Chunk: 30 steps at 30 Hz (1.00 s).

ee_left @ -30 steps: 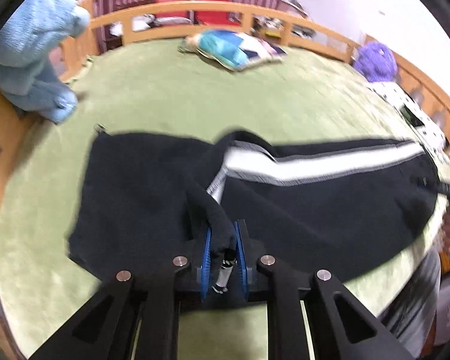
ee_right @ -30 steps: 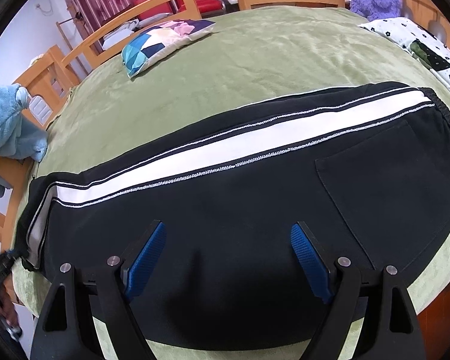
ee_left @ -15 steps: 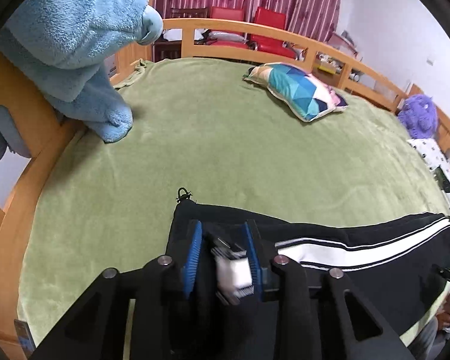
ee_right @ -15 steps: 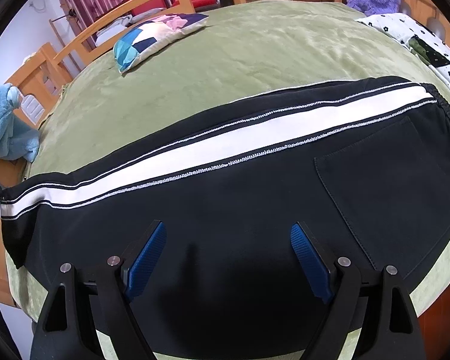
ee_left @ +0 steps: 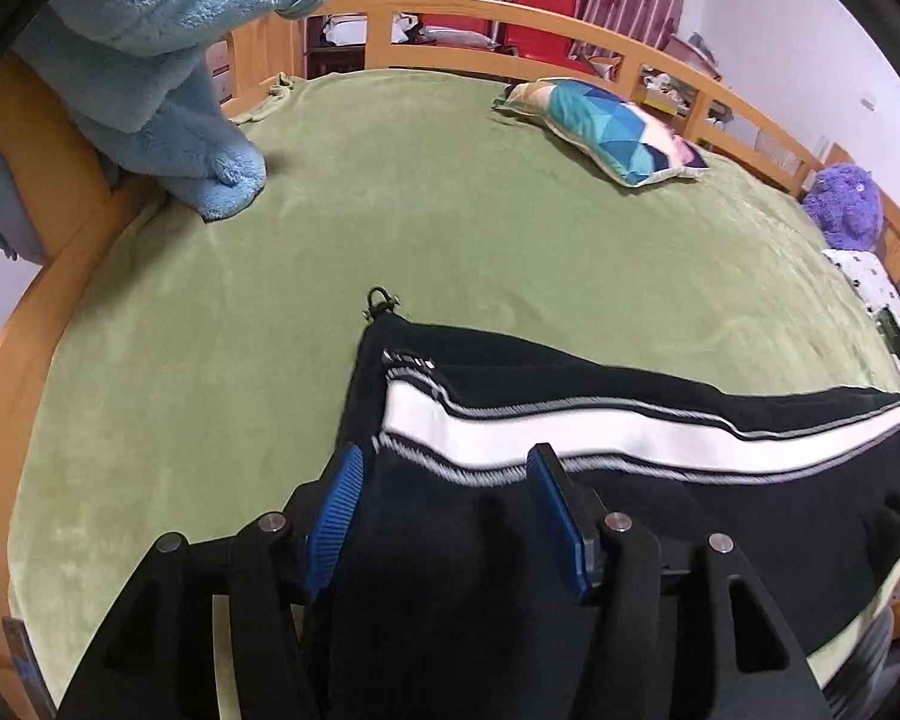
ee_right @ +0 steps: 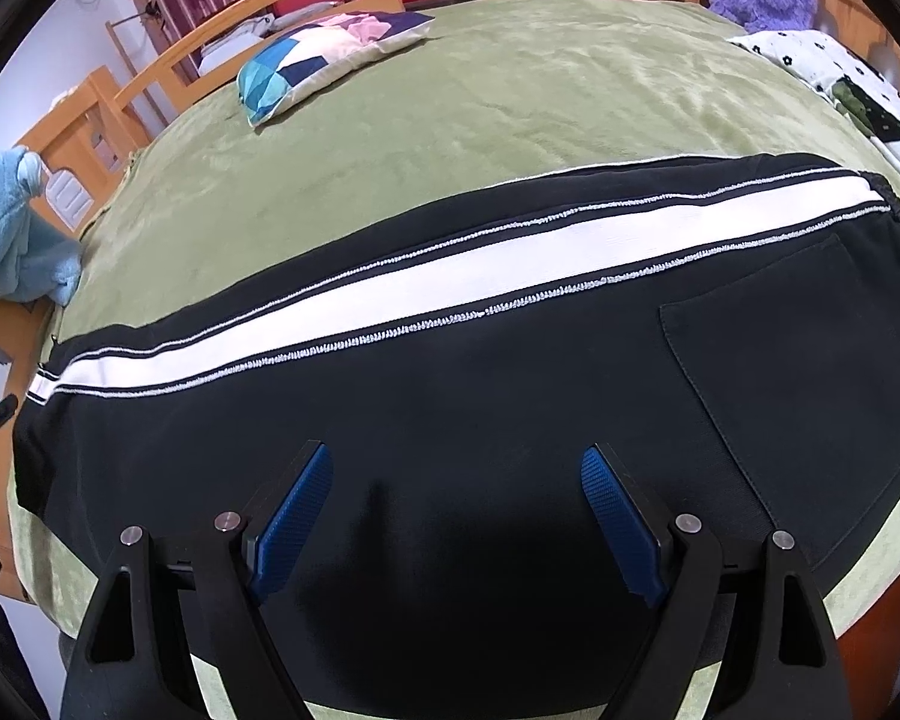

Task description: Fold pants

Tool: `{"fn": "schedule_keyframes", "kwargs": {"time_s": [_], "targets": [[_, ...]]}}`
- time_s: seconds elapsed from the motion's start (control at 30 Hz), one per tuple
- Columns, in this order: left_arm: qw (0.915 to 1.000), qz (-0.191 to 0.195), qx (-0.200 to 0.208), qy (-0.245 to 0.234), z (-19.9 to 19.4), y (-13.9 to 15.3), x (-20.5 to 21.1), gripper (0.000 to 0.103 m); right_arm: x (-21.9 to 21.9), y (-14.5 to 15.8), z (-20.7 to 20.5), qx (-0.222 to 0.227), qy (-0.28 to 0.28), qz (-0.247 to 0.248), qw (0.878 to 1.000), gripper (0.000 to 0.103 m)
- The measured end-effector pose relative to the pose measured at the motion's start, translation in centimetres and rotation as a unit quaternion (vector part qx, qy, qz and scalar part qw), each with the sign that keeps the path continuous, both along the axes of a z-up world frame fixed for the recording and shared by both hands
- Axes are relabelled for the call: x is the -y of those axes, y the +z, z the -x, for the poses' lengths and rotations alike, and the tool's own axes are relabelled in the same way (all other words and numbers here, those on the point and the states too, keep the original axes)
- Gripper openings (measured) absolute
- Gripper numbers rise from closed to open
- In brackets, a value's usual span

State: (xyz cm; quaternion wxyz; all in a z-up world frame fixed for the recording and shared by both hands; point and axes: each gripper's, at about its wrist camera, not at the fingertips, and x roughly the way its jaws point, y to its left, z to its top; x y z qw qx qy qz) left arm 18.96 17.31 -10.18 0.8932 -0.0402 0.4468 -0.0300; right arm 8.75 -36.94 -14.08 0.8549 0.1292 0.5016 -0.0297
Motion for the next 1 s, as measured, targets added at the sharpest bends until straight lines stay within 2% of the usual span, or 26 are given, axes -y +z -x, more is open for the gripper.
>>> {"fn": "schedule_keyframes", "kwargs": {"time_s": [0.13, 0.2, 0.23, 0.27, 0.3, 0.37, 0.43, 0.53, 0.6, 0.63, 0.67, 0.73, 0.8, 0.83, 0.97, 1.0], "targets": [[0.9996, -0.007, -0.025, 0.01, -2.9, -2.0, -0.4, 0.054, 0.0, -0.3, -0.6, -0.008, -0.006, 0.01, 1.0, 0.084], [0.9991, -0.008, -0.042, 0.006, -4.2, -3.2, -0.3, 0.039, -0.1, -0.4, -1.0, -0.012, -0.009, 0.013, 1.0, 0.084], [0.9987, -0.003, -0.051, -0.002, -4.6, -3.7, -0.2, 0.02, -0.1, -0.4, -1.2, -0.013, -0.01, 0.016, 1.0, 0.084], [0.9984, 0.009, -0.055, -0.013, -4.8, -3.9, -0.1, 0.012, -0.1, -0.5, -1.3, -0.013, -0.011, 0.017, 1.0, 0.084], [0.9986, 0.024, -0.041, -0.025, -4.5, -3.5, -0.1, 0.01, -0.2, -0.5, -1.4, -0.013, -0.012, 0.017, 1.0, 0.084], [0.9995, 0.014, 0.004, -0.028, -3.4, -1.4, -0.1, 0.01, -0.3, -0.6, -1.7, -0.015, -0.01, 0.018, 1.0, 0.084], [0.9975, 0.048, 0.049, -0.017, -2.4, 1.6, -1.3, 0.01, -0.3, -0.5, -1.8, -0.014, -0.01, 0.023, 1.0, 0.084], [0.996, 0.074, 0.049, -0.002, -3.6, 2.9, -2.9, 0.01, -0.2, -0.3, -1.8, -0.009, -0.01, 0.028, 1.0, 0.084], [0.9975, 0.044, 0.056, -0.003, -4.6, 2.1, -2.3, 0.011, -0.1, -0.3, -1.9, -0.007, -0.01, 0.027, 1.0, 0.084], [0.9989, 0.016, 0.045, 0.0, -5.6, 0.8, -1.7, 0.011, 0.0, -0.3, -1.9, -0.006, -0.011, 0.026, 1.0, 0.084], [0.9996, 0.005, 0.029, 0.002, -6.2, -0.3, -1.3, 0.011, 0.0, -0.4, -2.0, -0.007, -0.012, 0.026, 1.0, 0.084], [0.9997, -0.012, -0.018, 0.009, -7.5, -2.8, -0.7, 0.012, 0.1, -0.6, -2.1, -0.01, -0.015, 0.026, 0.999, 0.084], [0.9993, -0.011, -0.029, 0.02, -7.4, -3.4, -0.9, 0.016, 0.3, -1.1, -2.2, -0.017, -0.016, 0.027, 0.999, 0.084], [0.9994, -0.007, -0.026, 0.022, -6.9, -3.1, -1.1, 0.019, 0.4, -1.3, -2.2, -0.02, -0.015, 0.028, 0.999, 0.084], [0.9991, -0.024, 0.002, 0.033, -4.8, -0.6, -1.9, 0.053, 0.6, -3.5, -2.8, -0.049, -0.013, 0.023, 0.998, 0.084], [0.9993, -0.02, 0.011, 0.03, -4.0, 0.0, -1.9, 0.055, 0.5, -3.6, -2.8, -0.051, -0.014, 0.024, 0.998, 0.084]]}}
